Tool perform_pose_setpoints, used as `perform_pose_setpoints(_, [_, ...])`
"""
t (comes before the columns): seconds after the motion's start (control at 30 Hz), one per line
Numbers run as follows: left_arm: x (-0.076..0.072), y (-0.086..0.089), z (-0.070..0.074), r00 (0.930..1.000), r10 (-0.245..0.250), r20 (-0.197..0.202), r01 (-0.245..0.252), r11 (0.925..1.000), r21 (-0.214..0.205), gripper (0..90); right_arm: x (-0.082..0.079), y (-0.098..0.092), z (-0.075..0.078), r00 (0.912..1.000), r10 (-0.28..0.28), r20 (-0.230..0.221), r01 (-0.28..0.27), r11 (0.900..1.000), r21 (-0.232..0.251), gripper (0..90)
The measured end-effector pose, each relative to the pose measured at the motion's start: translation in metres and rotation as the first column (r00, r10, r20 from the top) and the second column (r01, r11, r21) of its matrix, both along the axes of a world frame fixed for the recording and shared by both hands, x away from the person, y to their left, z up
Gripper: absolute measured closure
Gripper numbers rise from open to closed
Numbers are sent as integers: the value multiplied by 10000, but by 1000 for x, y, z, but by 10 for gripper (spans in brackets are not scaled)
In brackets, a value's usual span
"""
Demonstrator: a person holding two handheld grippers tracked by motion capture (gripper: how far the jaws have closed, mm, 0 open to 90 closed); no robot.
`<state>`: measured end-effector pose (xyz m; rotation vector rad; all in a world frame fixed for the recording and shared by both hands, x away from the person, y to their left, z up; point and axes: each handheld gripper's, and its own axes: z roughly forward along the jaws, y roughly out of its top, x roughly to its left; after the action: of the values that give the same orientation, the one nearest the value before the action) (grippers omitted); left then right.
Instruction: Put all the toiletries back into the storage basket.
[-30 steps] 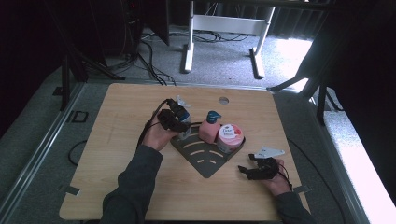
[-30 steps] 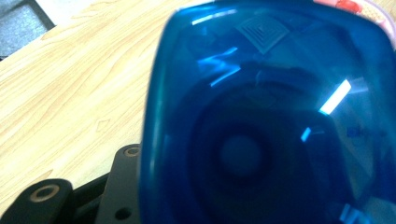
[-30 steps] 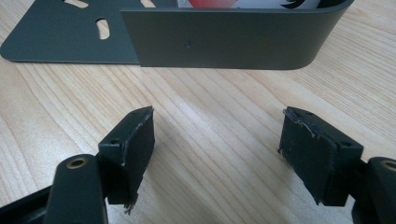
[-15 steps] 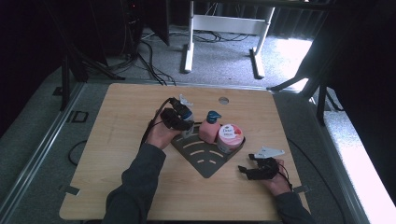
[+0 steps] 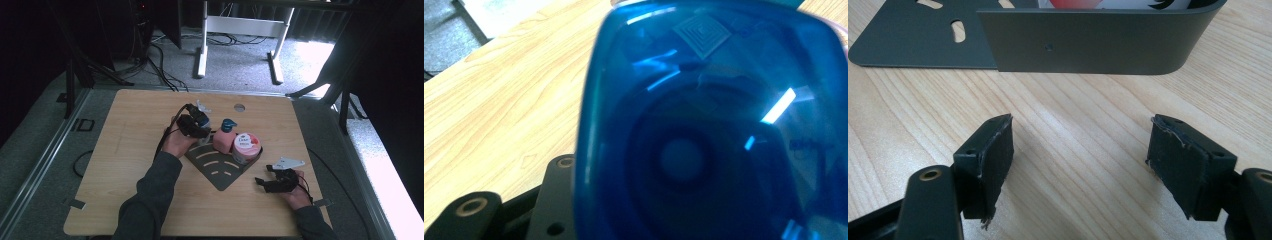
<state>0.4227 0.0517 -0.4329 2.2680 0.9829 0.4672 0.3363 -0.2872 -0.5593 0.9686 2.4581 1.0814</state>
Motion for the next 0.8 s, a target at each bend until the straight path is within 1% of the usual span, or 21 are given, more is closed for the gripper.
perform_pose_setpoints(0.5, [9,-5,-5,9999,59,89,-59,10000,-34,555,0,0,0,10000,1,-16,-1,10000,23,260])
perform_pose_setpoints(0.8, [14,-6,-8,10000,86,29,-86,10000,-22,555,0,0,0,10000,11,-33,-11,10000,54,260])
